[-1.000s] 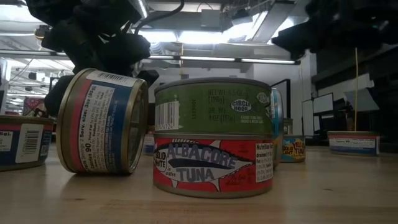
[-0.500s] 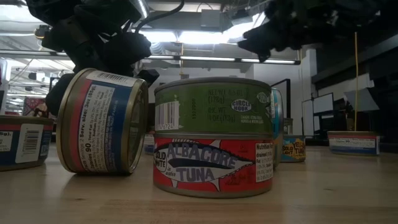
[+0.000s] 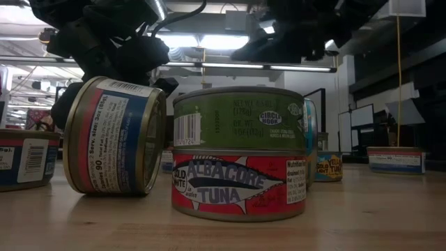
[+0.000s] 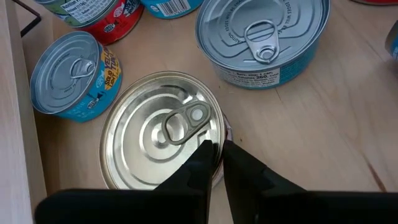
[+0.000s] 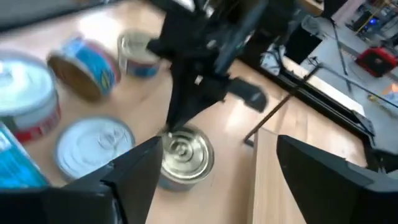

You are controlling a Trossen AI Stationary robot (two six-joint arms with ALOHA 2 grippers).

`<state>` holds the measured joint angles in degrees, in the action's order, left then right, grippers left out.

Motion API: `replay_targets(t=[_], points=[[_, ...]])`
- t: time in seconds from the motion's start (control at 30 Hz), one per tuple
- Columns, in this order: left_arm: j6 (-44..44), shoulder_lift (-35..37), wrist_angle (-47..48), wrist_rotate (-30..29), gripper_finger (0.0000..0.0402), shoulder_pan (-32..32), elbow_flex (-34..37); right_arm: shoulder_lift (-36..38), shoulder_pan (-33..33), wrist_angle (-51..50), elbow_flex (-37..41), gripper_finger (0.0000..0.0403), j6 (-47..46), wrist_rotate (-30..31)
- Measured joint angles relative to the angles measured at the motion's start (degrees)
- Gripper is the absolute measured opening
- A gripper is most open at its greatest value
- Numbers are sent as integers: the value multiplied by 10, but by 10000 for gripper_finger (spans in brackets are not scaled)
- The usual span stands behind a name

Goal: Stack canned seafood by type on shelf
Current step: Put the blue pink tuna can on the shelf

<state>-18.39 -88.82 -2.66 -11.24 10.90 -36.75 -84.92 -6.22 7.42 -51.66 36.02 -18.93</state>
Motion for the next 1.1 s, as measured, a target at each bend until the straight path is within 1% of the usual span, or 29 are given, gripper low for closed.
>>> replay_targets(t=[0.13,0.23,0.33,0.5,0.8,0.93,1.1], points=[[0,0,-1,0,19,0,0,-30,25,-1,0,311,41,68],[0,0,-2,0,5,0,0,-49,37,-1,0,308,66,88],[8,0,-2,0,4,0,0,-64,41,-1,0,308,89,89],[29,0,-2,0,2,0,0,-80,40,0,0,308,93,89],[52,-3,-1,4,0,-1,-13,-80,40,-2,0,308,97,89],[59,-3,-5,4,0,-2,-28,-80,40,-4,0,308,128,89],[98,-3,-7,-2,0,-6,-36,-80,40,-4,0,308,144,89]])
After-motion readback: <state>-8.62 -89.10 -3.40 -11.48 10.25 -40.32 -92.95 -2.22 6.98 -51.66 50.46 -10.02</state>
